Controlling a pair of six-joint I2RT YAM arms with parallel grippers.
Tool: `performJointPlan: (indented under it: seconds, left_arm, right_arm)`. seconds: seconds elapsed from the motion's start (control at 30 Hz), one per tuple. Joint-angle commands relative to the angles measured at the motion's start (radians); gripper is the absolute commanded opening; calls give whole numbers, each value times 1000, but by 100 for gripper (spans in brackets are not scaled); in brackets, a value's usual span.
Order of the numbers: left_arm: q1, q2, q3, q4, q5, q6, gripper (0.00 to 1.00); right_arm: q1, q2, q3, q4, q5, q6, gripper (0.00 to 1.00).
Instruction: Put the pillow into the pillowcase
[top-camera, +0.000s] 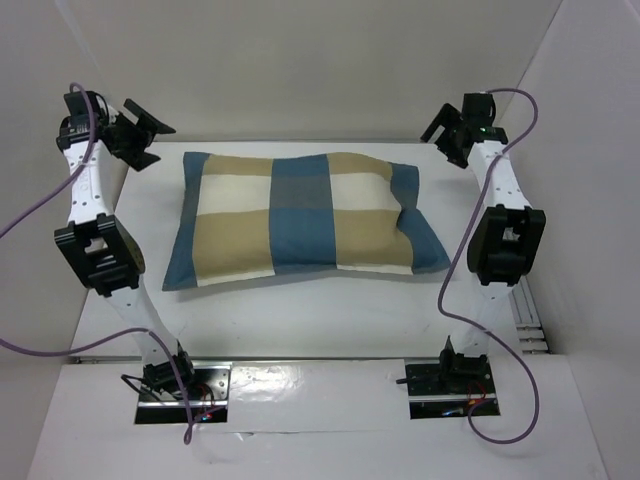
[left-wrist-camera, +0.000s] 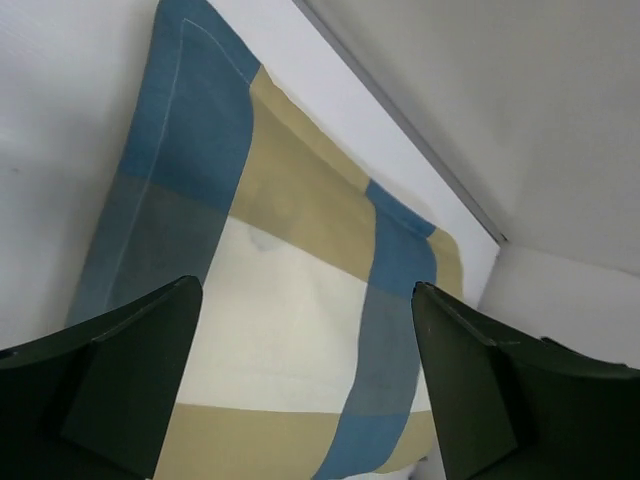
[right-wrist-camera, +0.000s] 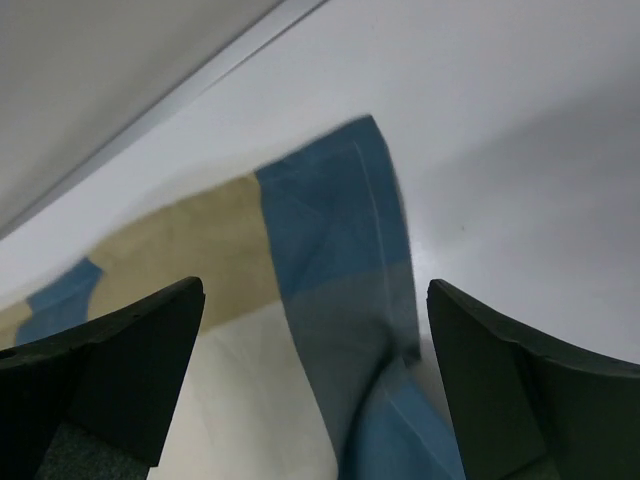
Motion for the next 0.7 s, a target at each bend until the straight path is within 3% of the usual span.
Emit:
performJointPlan:
  seconds: [0.0, 0.13, 0.27, 0.4, 0.5, 0.67]
  left_arm:
    - [-23, -102, 42, 10, -91, 99, 100]
    - [-107, -161, 1, -40, -137, 176, 100]
    - [-237, -299, -166, -53, -156, 236, 100]
    - [-397, -480, -459, 33, -221, 257, 100]
    - [-477, -577, -590, 93, -209, 218, 100]
    - [-596, -629, -633, 84, -243, 236, 100]
  right_arm:
    - [28, -189, -45, 33, 145, -27, 100]
    - [48, -249, -132, -31, 234, -38, 100]
    - [48, -368, -310, -61, 305, -38, 100]
    - [58, -528, -558, -61, 334, -29, 100]
    - [58, -629, -635, -74, 334, -29, 100]
    - [58, -799, -776, -72, 368, -38, 100]
